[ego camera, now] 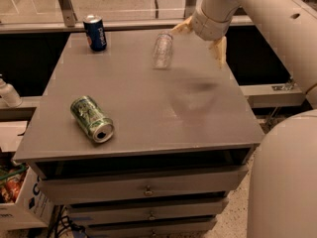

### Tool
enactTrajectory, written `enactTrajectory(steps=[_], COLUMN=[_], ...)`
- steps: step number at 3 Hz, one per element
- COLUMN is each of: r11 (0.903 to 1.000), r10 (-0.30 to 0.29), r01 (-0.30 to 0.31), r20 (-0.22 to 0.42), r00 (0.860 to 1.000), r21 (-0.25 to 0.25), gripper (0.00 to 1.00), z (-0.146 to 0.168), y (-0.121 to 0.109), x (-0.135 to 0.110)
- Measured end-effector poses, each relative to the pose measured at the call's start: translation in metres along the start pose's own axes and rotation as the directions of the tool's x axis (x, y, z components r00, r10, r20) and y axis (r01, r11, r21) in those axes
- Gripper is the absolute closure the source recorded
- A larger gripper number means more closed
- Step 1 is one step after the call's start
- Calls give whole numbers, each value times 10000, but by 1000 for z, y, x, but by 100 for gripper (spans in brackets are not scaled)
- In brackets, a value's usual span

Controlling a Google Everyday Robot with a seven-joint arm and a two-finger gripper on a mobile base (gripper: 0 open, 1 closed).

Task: Move water bottle near green can

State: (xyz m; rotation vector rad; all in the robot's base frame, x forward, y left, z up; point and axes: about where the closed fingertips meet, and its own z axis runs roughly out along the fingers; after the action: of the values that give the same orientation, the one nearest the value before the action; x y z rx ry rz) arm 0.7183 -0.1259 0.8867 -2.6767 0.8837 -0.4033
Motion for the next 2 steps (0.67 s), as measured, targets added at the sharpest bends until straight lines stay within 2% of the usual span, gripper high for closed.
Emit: enactTrajectory(steps=[1,2], r11=[10000,9989], r10=[0,-323], r01=[0,323], r20=[1,-13], r00=[10000,9995], r21=[0,346], gripper=[0,0], z=[0,12], y=[0,-7], x=[0,3])
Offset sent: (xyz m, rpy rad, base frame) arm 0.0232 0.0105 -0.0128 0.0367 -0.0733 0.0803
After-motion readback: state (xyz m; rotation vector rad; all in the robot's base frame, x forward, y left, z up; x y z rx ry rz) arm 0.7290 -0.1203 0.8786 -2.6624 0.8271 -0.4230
